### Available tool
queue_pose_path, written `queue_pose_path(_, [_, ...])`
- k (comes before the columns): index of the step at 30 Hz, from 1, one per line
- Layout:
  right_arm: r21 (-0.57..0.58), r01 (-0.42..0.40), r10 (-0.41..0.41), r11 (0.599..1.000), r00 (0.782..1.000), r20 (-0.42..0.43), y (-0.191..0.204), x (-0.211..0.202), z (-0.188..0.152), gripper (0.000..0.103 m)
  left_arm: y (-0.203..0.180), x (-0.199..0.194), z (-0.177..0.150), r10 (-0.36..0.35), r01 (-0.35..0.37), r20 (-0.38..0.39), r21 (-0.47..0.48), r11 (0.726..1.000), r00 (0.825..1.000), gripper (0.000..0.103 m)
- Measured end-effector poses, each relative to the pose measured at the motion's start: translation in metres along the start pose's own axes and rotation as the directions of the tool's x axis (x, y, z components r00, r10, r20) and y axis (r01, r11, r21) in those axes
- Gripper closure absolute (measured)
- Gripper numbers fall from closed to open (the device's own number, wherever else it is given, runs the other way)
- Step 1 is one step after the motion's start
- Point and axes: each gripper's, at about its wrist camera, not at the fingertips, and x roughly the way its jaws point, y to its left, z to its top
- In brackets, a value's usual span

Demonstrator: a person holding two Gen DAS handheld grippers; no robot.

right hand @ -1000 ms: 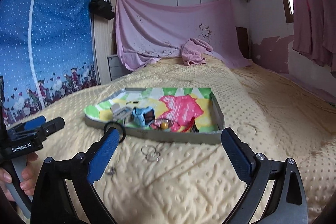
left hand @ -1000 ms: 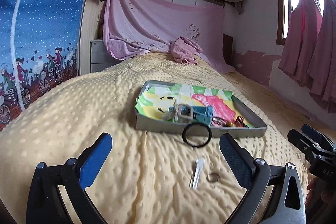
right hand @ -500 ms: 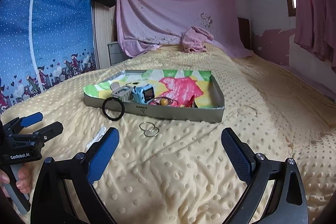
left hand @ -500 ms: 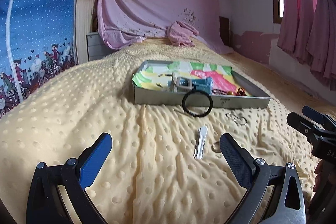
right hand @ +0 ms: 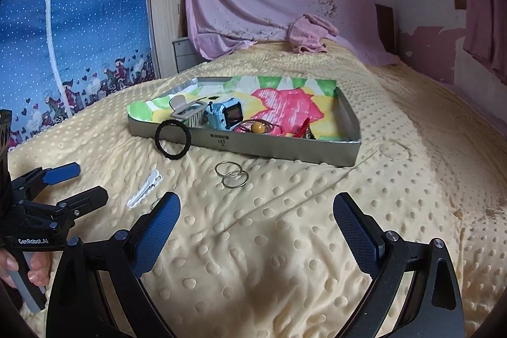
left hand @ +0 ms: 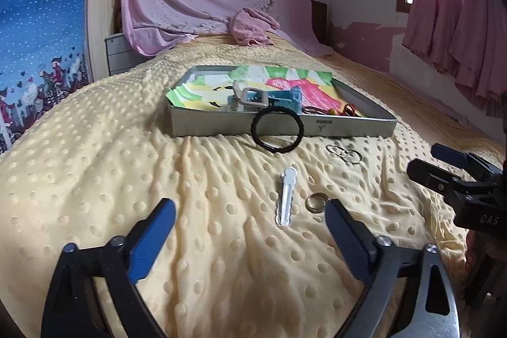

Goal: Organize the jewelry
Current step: 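Lift both open tools away from the tray toward the remaining jewellery, then grasp the white hair clip with the left tool while the right tool grasps the silver hoop rings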

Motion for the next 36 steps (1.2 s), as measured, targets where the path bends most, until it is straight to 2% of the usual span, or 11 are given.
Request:
queue_pose_path(2, [0.002,-0.009,0.009,1.000,1.000,-0.011,-0.001,0.005,0.000,0.013,-0.003,0.002,0.000,-0.011,0.011,-0.008,0.013,1.000,1.000,0.018])
queue_pose_path(5, [0.002,-0.022,0.022,1.000,0.999,-0.026,-0.002,0.011,0.000,0.024,-0.006,0.007,0.000,-0.035,0.036,-0.029,0.031,0.999,0.999,0.031])
queue_pose_path(10, [-0.003,-0.047,0.047,0.999,0.998,-0.049,-0.001,0.023,0.000,0.027,-0.010,0.018,0.002,-0.078,0.081,-0.073,0.033,0.996,0.994,0.054])
queue_pose_path(16, [-0.014,-0.072,0.071,0.997,0.995,-0.069,0.003,0.036,0.001,0.031,-0.008,0.034,0.005,-0.125,0.125,-0.112,-0.006,0.992,0.986,0.066])
queue_pose_path(26, [-0.013,-0.118,0.116,0.993,0.988,-0.107,0.009,0.065,0.007,0.038,-0.013,0.055,0.008,-0.149,0.149,-0.152,-0.013,0.989,0.977,0.080])
queue_pose_path(29, [-0.024,-0.127,0.124,0.992,0.986,-0.116,0.014,0.077,0.011,0.044,-0.010,0.059,0.008,-0.149,0.146,-0.162,-0.029,0.989,0.975,0.085])
queue_pose_path(31, [-0.028,-0.132,0.127,0.991,0.984,-0.125,0.018,0.086,0.014,0.044,-0.007,0.061,0.008,-0.155,0.149,-0.162,-0.048,0.988,0.975,0.090])
queue_pose_path(36, [-0.023,-0.139,0.134,0.990,0.981,-0.139,0.020,0.097,0.015,0.052,-0.003,0.062,0.007,-0.168,0.158,-0.157,-0.072,0.985,0.973,0.091])
